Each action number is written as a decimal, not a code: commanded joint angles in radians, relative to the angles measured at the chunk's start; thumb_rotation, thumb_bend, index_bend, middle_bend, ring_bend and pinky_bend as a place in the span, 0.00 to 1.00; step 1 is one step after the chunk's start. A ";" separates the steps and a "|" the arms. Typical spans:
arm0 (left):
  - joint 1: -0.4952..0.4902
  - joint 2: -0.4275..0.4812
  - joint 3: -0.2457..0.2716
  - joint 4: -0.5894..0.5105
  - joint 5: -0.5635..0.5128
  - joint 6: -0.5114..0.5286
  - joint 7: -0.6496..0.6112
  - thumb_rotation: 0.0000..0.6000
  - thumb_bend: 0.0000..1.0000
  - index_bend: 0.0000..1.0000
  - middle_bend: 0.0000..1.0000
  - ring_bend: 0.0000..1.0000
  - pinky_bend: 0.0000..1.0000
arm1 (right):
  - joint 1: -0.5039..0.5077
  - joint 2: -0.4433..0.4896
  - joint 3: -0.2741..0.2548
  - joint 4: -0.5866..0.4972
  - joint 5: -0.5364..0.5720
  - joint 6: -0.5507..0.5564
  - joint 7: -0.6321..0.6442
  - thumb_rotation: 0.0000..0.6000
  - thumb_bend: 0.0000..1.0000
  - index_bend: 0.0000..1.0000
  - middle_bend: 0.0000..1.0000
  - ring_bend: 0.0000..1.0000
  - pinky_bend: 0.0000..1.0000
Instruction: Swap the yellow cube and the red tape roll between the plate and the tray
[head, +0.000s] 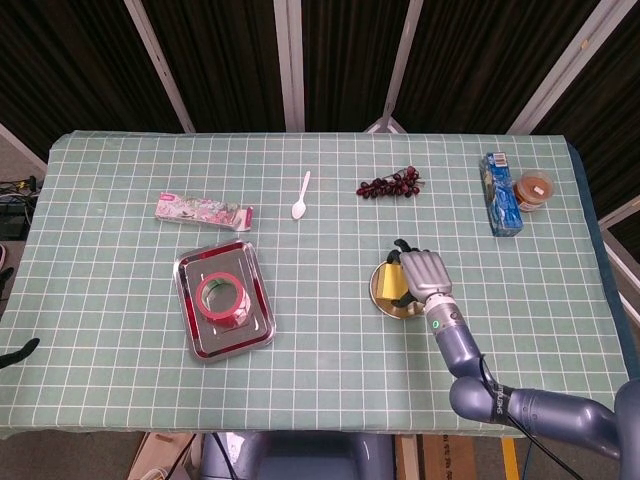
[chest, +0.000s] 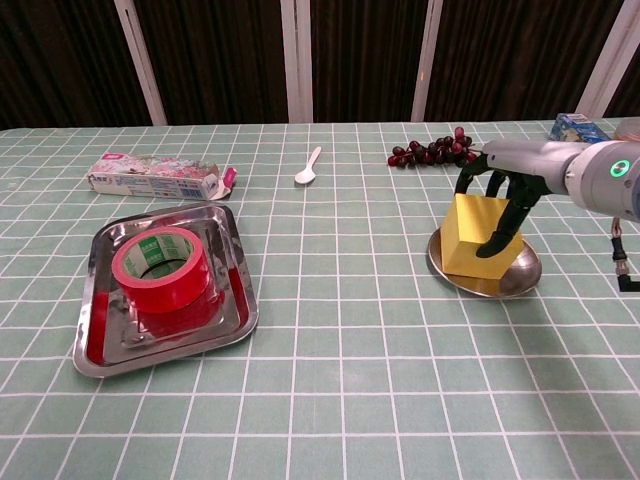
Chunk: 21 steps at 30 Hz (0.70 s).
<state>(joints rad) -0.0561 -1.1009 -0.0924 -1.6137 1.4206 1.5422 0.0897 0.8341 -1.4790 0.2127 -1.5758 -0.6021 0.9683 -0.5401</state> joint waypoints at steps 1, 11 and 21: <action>0.000 0.000 0.000 0.000 0.002 0.001 -0.003 1.00 0.01 0.09 0.00 0.00 0.00 | -0.003 -0.019 -0.005 0.022 -0.028 0.012 0.015 1.00 0.12 0.46 0.25 0.40 0.48; 0.000 -0.002 -0.004 0.004 -0.002 0.001 -0.013 1.00 0.01 0.09 0.00 0.00 0.00 | 0.015 -0.026 0.052 0.040 -0.180 0.056 0.078 1.00 0.21 0.54 0.31 0.48 0.57; -0.002 -0.006 -0.006 0.005 -0.012 -0.008 -0.006 1.00 0.01 0.09 0.00 0.00 0.00 | 0.126 -0.100 0.098 0.071 -0.108 -0.055 0.059 1.00 0.22 0.54 0.31 0.48 0.57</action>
<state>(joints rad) -0.0583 -1.1062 -0.0987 -1.6088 1.4090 1.5348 0.0834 0.9367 -1.5440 0.3046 -1.5331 -0.7291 0.9350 -0.4749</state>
